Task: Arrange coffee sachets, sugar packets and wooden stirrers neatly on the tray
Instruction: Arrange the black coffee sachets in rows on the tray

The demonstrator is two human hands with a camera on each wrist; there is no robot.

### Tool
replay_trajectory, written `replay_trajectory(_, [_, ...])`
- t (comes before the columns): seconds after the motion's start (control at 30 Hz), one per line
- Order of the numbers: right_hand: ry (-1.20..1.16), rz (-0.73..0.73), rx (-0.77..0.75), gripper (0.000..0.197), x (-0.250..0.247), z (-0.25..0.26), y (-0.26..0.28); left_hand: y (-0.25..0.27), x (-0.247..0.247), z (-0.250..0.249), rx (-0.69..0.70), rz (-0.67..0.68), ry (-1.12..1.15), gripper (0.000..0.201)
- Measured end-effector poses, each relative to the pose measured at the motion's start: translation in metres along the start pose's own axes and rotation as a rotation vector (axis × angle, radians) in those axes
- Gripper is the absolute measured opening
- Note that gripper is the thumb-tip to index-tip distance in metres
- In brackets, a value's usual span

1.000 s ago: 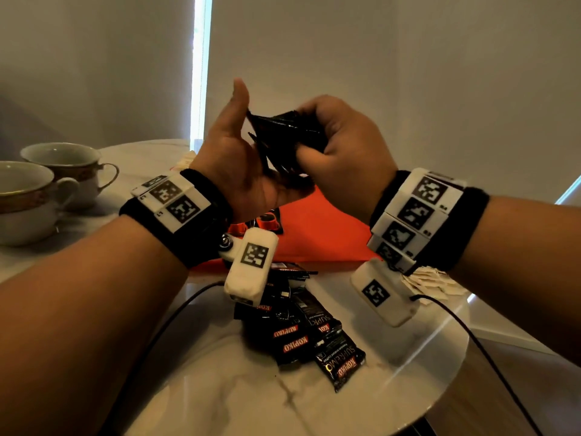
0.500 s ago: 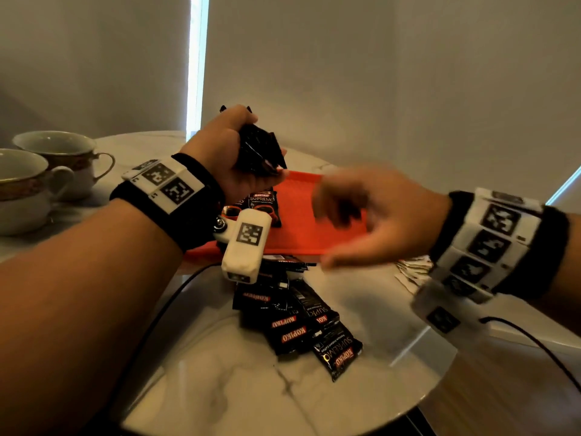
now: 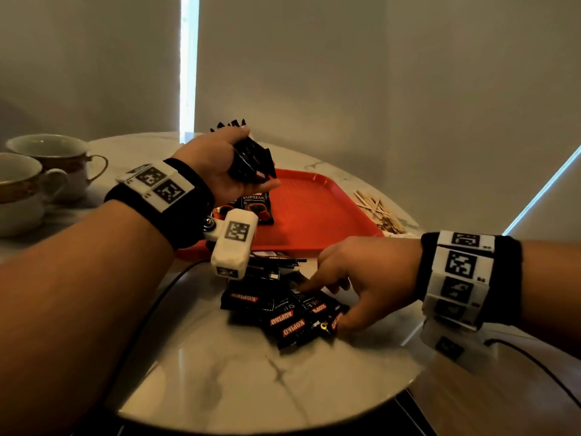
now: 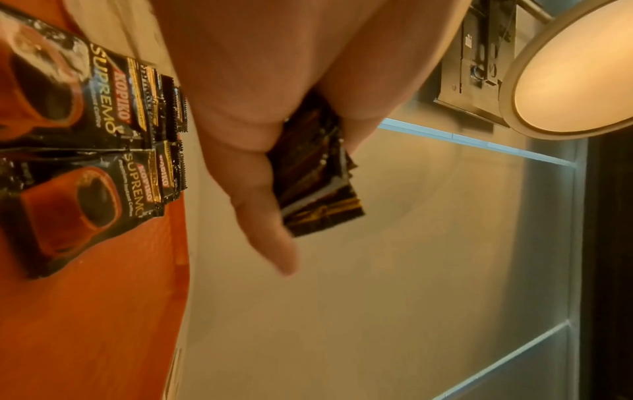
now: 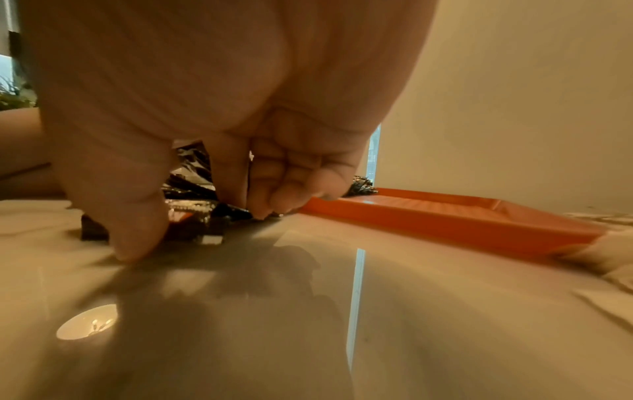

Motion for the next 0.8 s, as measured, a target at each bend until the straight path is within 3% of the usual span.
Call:
replay_trajectory(0.23, [-0.068, -0.175, -0.026, 0.044, -0.005, -0.018, 0.002, -0.001, -0.002, 0.0, 0.001, -0.001, 0.012, 0.048])
replay_trajectory(0.5, [0.154, -0.368, -0.188, 0.041, -0.006, -0.017, 0.01, -0.001, 0.001, 0.002, 0.001, 0.022, 0.003, 0.048])
replay_trajectory(0.63, [0.278, -0.401, -0.24, 0.042, -0.007, -0.022, 0.012, -0.002, 0.0, 0.002, -0.009, 0.026, 0.014, 0.049])
replay_trajectory(0.8, [0.289, -0.404, -0.195, 0.037, -0.01, -0.033, 0.016, -0.002, -0.001, 0.002, -0.011, 0.025, 0.029, 0.052])
Point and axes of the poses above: each hand's wrist, its own y-axis away from the middle knuckle, its own x-axis out of the palm, z = x × y, the point moved 4 cm from there along -y, towards the middle knuckle, and after that the axes turned 11 degrees about -z, right-handed, at the moved point
